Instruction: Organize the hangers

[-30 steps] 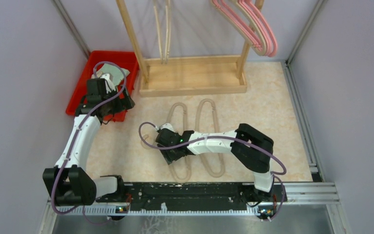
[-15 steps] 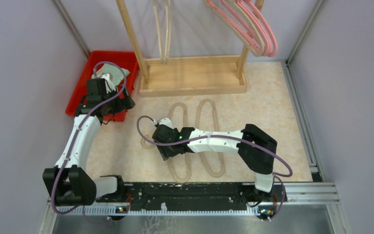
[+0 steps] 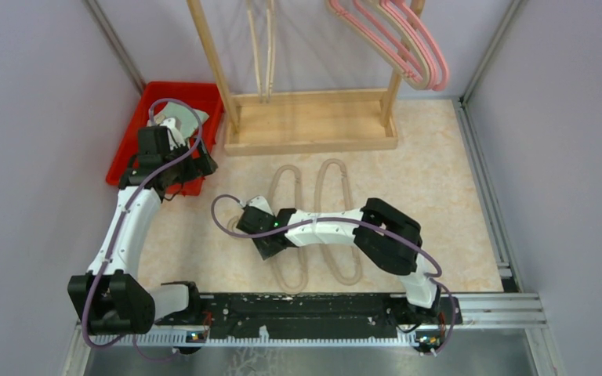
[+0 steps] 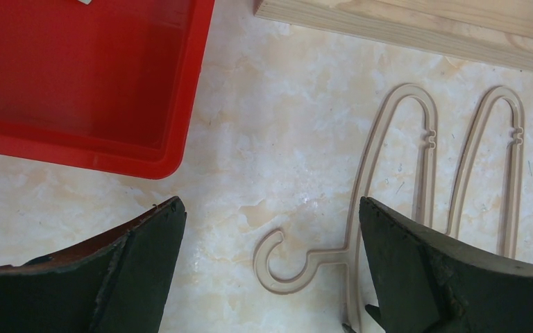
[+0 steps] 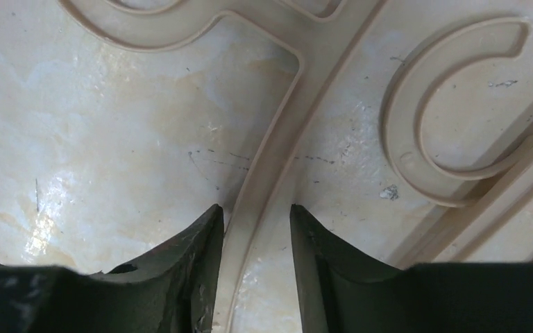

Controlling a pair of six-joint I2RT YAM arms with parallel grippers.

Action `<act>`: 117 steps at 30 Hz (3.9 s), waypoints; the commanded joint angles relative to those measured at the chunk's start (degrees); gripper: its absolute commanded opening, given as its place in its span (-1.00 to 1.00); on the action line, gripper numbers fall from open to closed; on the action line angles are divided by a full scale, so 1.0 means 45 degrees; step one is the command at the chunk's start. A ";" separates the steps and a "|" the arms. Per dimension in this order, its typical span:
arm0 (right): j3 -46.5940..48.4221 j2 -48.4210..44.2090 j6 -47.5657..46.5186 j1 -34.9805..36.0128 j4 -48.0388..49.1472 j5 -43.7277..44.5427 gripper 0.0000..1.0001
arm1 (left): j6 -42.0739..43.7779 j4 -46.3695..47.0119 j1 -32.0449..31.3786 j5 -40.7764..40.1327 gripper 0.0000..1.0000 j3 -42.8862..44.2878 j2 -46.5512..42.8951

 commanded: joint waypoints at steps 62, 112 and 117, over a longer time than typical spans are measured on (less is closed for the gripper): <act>0.9233 -0.1437 0.9718 -1.0716 0.8504 -1.0605 -1.00 | -0.0002 0.0313 0.0041 -0.0239 1.00 0.1073 0.0663; 0.0215 -1.0706 -0.0452 -1.0082 -0.0769 -0.2649 0.87 | 0.0105 0.0566 0.0196 -0.0314 1.00 0.0410 0.0959; -0.2700 -1.1555 -0.2179 -0.5730 -0.2598 0.1994 0.88 | 0.0329 0.0527 0.0194 -0.0060 1.00 0.0700 0.1227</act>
